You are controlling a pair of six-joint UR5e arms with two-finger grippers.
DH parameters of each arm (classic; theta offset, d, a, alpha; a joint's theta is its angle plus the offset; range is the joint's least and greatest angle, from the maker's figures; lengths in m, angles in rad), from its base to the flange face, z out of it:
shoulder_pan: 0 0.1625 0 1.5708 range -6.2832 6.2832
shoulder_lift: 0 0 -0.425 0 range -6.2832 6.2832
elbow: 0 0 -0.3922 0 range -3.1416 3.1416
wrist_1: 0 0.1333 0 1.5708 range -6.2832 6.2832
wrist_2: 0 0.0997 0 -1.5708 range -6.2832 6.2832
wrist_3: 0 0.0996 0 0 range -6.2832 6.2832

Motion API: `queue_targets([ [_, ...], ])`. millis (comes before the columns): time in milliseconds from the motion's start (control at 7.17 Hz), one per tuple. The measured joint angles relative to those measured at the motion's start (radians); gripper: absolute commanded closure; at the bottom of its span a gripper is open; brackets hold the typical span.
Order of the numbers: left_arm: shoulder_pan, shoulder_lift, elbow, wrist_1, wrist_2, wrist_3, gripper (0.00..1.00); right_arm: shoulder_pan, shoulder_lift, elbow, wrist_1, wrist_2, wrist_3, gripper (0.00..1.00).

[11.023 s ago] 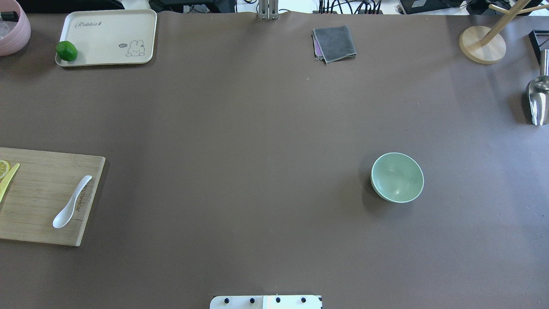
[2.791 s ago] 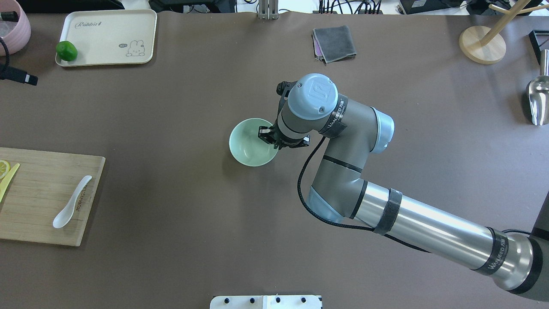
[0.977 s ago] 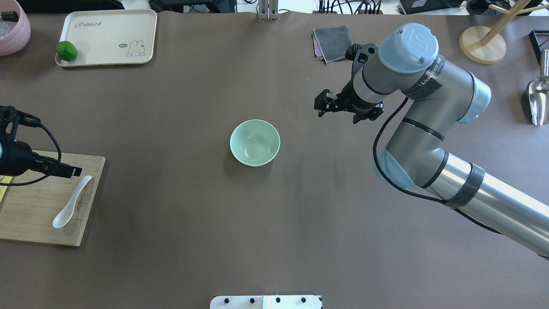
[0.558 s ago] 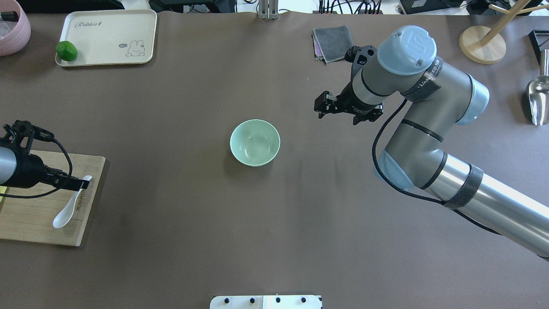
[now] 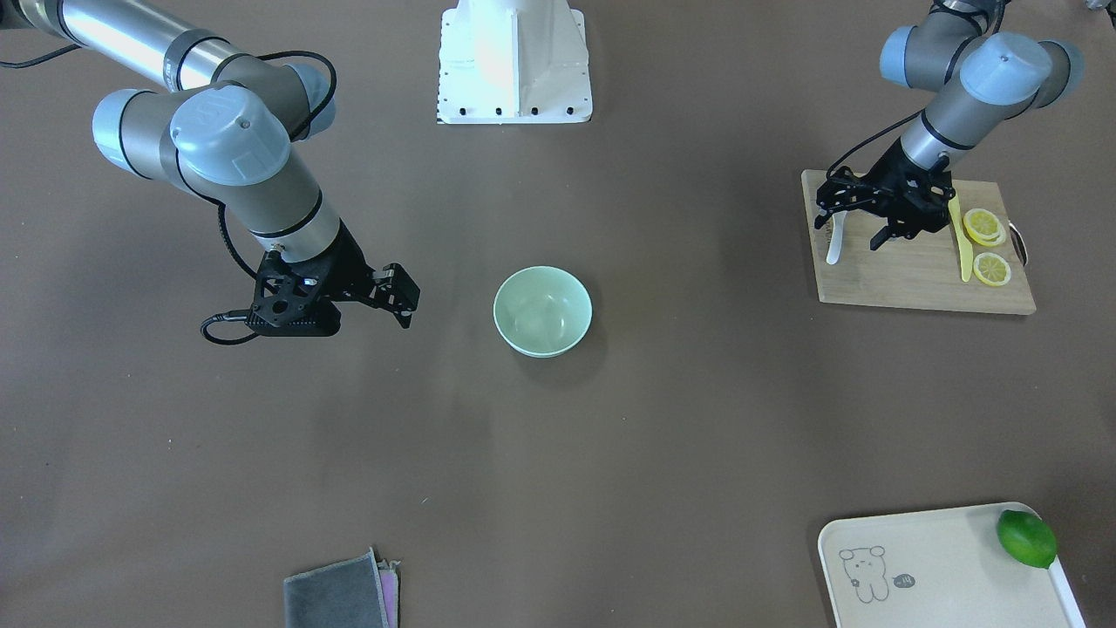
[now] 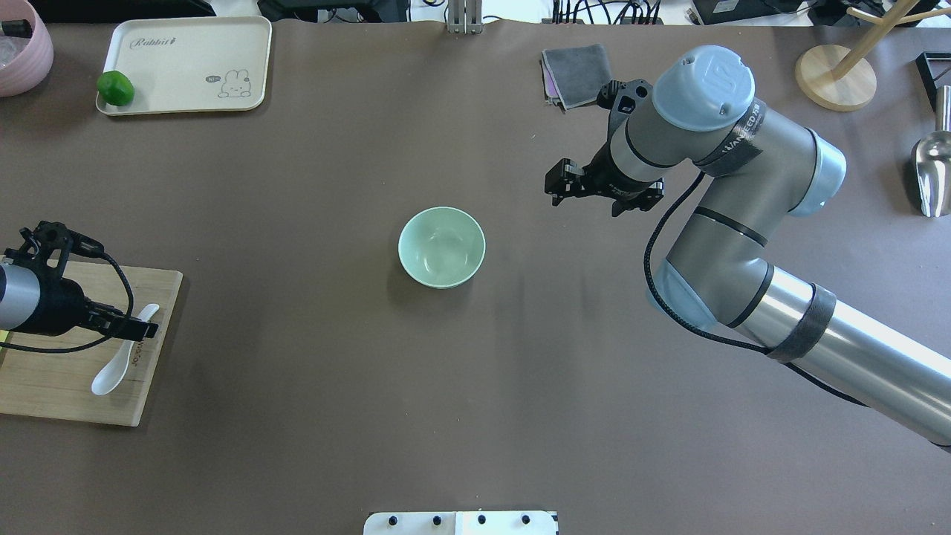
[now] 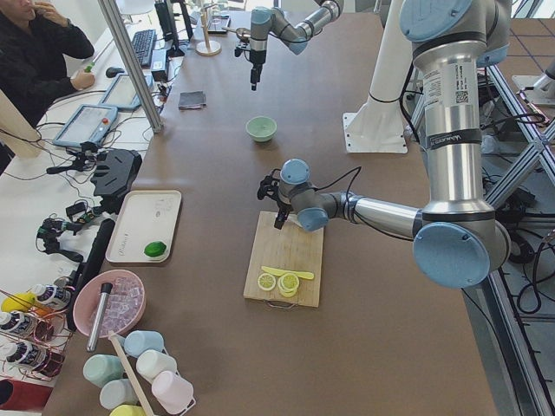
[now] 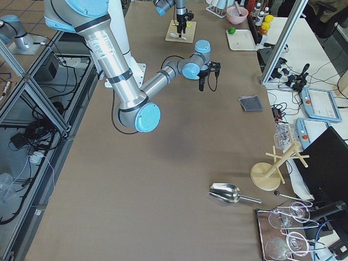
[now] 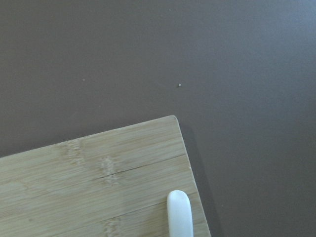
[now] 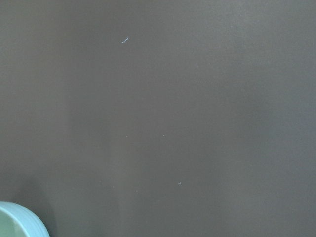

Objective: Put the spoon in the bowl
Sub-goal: 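Grasp the white ceramic spoon handle on the cutting board with the left gripper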

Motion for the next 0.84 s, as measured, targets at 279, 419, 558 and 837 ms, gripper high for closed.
queue_targets([
  [279,0.004,0.0,-0.002,0.0,-0.004,-0.001,0.64,0.001,0.0,0.001,0.001,0.0,0.0,0.0],
  [419,0.004,0.0,-0.001,-0.001,-0.004,0.0,0.63,0.0,-0.001,0.001,0.001,0.0,0.001,0.0],
  [558,0.007,0.0,0.0,-0.001,-0.005,0.001,0.6,0.0,-0.002,0.001,0.001,0.0,0.002,0.0],
  [837,0.012,-0.001,-0.001,-0.001,-0.005,0.001,0.54,0.0,-0.004,0.0,0.001,0.0,0.001,0.0],
])
